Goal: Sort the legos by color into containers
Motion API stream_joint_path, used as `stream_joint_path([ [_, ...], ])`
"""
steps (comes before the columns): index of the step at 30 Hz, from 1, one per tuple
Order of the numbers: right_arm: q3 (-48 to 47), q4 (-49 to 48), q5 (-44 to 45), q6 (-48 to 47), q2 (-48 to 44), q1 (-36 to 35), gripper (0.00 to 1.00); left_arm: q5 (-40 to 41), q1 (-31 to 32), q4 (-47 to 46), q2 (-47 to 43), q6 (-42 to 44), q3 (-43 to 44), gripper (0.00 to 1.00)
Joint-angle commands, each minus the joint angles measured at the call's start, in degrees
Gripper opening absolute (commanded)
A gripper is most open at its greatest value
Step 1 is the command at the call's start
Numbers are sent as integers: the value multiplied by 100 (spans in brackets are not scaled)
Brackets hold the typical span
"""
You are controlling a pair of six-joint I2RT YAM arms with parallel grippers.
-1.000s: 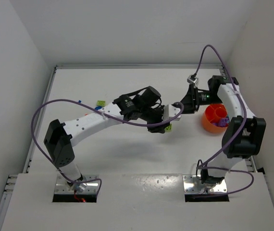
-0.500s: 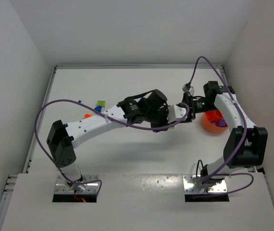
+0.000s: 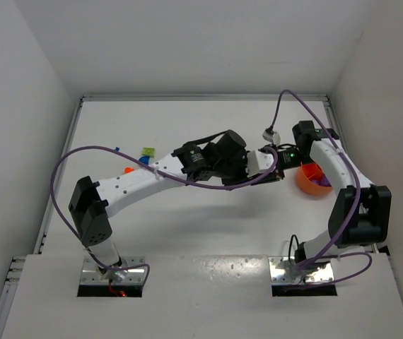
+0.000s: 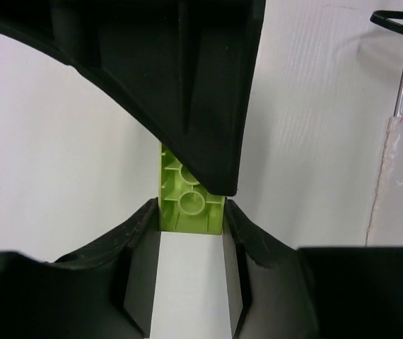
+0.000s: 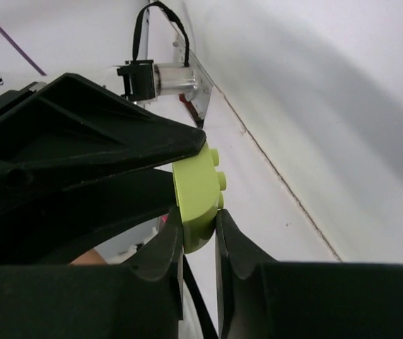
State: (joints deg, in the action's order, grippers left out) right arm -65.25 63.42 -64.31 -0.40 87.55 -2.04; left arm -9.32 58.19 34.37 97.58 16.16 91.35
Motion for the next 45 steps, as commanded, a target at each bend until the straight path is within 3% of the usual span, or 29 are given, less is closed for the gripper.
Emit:
stream_joint_path([
  [1, -110, -137, 68, -83, -62, -51, 5, -26, 52, -299, -143, -113, 234, 26],
  [4, -242, -137, 174, -152, -62, -51, 0, -87, 52, -299, -196, -113, 173, 36],
  [7, -549, 143, 305, -363, 60, 81, 0, -87, 52, -299, -353, -166, -29, 61],
  [9, -874, 293, 664, -592, 61, 195, 0, 26, 52, -299, -467, -236, -249, 97],
  [10, -988, 433, 805, -662, 61, 196, 0, 27, 52, -299, -599, -358, -328, 100],
  [16, -2077, 952, 2298, -1321, 473, 792, 0, 97, -580, -27, -1205, -746, -820, 100],
  [19, -2771, 1005, 3736, -1620, 833, 1223, 0, -70, -993, 35, -1575, -746, -1179, 100],
  [26, -4739, 1498, 5418, -2956, 1993, 2032, 0, -359, -1556, 96, -1751, -754, -1778, 100],
  [29, -5320, 1700, 5841, -3385, 2405, 2103, 0, -709, -1785, -79, -1751, -886, -2032, 100],
  [34, -5445, 1700, 6368, -3773, 2758, 2164, 0, -1150, -2066, -132, -1751, -887, -2201, 100],
  [45, -5621, 1700, 6607, -3958, 3357, 2164, 0, -1581, -2585, -132, -1804, -773, -2472, 100],
])
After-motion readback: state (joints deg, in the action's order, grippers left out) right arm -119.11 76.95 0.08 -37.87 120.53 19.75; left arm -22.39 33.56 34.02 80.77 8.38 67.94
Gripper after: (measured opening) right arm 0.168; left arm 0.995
